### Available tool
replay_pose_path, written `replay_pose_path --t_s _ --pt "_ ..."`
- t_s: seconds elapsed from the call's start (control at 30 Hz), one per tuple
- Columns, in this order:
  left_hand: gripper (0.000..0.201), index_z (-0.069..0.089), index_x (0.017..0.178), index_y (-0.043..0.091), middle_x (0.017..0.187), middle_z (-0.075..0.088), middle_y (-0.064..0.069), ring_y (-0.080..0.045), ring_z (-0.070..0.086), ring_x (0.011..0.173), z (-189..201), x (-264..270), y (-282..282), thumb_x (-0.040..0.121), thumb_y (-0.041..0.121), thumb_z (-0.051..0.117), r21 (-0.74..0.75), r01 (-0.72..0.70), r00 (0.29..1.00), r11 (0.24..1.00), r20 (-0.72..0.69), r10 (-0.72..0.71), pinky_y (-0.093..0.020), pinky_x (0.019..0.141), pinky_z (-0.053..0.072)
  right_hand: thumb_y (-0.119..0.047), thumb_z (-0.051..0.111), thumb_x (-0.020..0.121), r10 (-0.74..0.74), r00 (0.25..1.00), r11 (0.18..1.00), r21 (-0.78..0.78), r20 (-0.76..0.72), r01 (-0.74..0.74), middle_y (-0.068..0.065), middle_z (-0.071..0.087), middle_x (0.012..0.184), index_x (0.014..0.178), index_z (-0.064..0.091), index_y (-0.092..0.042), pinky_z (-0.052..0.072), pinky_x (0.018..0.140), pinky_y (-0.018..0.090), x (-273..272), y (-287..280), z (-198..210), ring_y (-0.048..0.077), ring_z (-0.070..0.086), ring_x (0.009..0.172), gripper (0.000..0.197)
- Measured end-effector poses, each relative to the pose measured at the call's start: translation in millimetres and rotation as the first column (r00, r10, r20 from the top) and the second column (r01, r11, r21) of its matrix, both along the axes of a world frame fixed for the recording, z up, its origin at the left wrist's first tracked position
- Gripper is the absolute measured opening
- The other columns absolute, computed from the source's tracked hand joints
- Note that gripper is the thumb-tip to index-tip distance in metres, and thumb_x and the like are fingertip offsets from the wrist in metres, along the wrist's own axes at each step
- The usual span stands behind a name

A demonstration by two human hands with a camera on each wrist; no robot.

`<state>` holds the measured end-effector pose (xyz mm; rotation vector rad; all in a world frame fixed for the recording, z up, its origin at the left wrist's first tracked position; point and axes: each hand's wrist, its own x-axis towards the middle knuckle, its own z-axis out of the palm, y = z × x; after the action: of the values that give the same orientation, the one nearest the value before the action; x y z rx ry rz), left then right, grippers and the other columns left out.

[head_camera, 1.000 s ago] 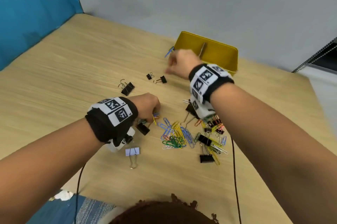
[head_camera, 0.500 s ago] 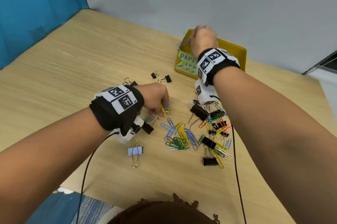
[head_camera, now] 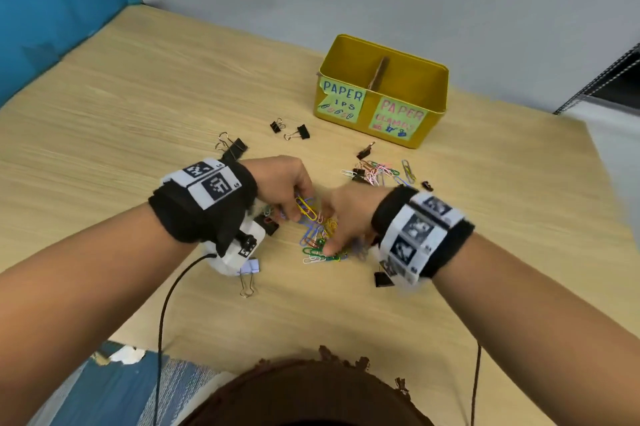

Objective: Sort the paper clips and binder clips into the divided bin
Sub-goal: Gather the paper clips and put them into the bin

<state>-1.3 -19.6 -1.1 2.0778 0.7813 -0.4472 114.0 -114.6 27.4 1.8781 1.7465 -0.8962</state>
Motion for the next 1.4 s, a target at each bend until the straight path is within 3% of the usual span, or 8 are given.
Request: replay_pose_path --t_s 0.2,0.37,0.47,0.63,0.87,1.07,1.27,1.4 --pt "0.023 0.072 0.095 0.005 0.056 0.065 0.006 0.004 0.054 0.035 7 -10 12 0.074 -0.004 0.073 0.042 -0.058 0.998 0.997 0.008 0.058 -0.008 0.044 0.047 -0.027 0.077 0.073 -0.008 0.999 0.976 0.216 -0.041 0.017 0.017 0.053 0.122 0.127 0.046 -0.008 0.047 0.085 0.033 -23 -20 -32 0.033 0.058 0.109 0.065" --pt "0.026 0.071 0.098 0.001 0.061 0.061 0.0 0.002 0.054 0.034 11 -7 21 0.073 -0.006 0.072 0.064 -0.122 0.992 0.99 0.028 0.121 -0.008 0.043 0.048 -0.006 0.063 0.081 -0.022 0.998 0.962 0.27 -0.064 0.038 0.014 0.065 0.113 0.112 0.064 -0.011 0.048 0.08 0.027 -11 -4 -36 0.029 0.061 0.104 0.031" --pt "0.027 0.071 0.099 0.001 0.061 0.061 0.0 -0.001 0.054 0.036 16 -2 31 0.073 -0.006 0.072 0.074 -0.152 0.987 0.986 0.061 0.147 -0.009 0.043 0.049 -0.008 0.07 0.077 -0.106 0.977 0.967 0.21 -0.184 0.145 0.004 0.065 0.08 0.102 0.07 -0.01 0.045 0.054 0.015 11 10 -28 0.017 0.063 0.068 0.025" --pt "0.031 0.067 0.103 -0.005 0.062 0.06 -0.005 -0.003 0.057 0.035 32 17 57 0.073 -0.011 0.07 0.026 -0.388 0.892 0.921 0.26 0.369 -0.015 0.049 0.054 0.001 0.069 0.079 -0.414 0.657 0.81 0.075 -0.63 0.582 0.005 0.057 0.066 0.09 0.067 -0.008 0.045 0.038 0.013 59 44 18 0.004 0.05 0.037 0.015" --pt "0.015 0.068 0.084 -0.003 0.052 0.063 -0.002 -0.007 0.058 0.038 77 76 98 0.071 -0.008 0.073 -0.062 -0.624 0.667 0.779 0.478 0.572 -0.03 0.067 0.059 0.007 0.06 0.085 -0.292 0.13 0.359 0.018 -0.948 0.933 0.002 0.061 0.058 0.07 0.053 -0.01 0.054 0.042 0.024 100 132 70 0.011 0.061 0.043 0.024" --pt "0.025 0.069 0.09 0.001 0.077 0.064 -0.018 -0.026 0.065 0.072 79 113 116 0.066 -0.004 0.075 0.009 -0.707 0.605 0.707 0.525 0.599 -0.044 0.084 0.057 0.002 0.046 0.088 -0.507 0.332 0.217 0.255 -0.795 0.942 0.002 0.059 0.071 0.056 0.054 -0.023 0.052 0.073 0.037 112 176 37 0.023 0.057 0.069 0.041" --pt "0.054 0.059 0.123 0.01 0.125 0.062 -0.01 -0.025 0.06 0.113 74 122 105 0.073 0.016 0.076 0.244 -0.505 0.828 0.828 0.407 0.385 -0.03 0.092 0.048 0.001 0.045 0.084 -0.456 0.404 0.101 0.405 -0.793 0.909 0.0 0.062 0.085 0.059 0.055 -0.028 0.051 0.092 0.038 111 153 29 0.02 0.06 0.085 0.04" --pt "0.035 0.066 0.116 0.009 0.121 0.066 -0.009 -0.022 0.059 0.111 80 100 92 0.089 0.03 0.059 0.313 -0.532 0.8 0.787 0.489 0.347 -0.028 0.093 0.043 0.0 0.046 0.085 -0.35 0.502 0.143 0.484 -0.791 0.863 -0.004 0.062 0.088 0.067 0.058 -0.029 0.053 0.094 0.04 96 122 35 0.017 0.06 0.085 0.037"
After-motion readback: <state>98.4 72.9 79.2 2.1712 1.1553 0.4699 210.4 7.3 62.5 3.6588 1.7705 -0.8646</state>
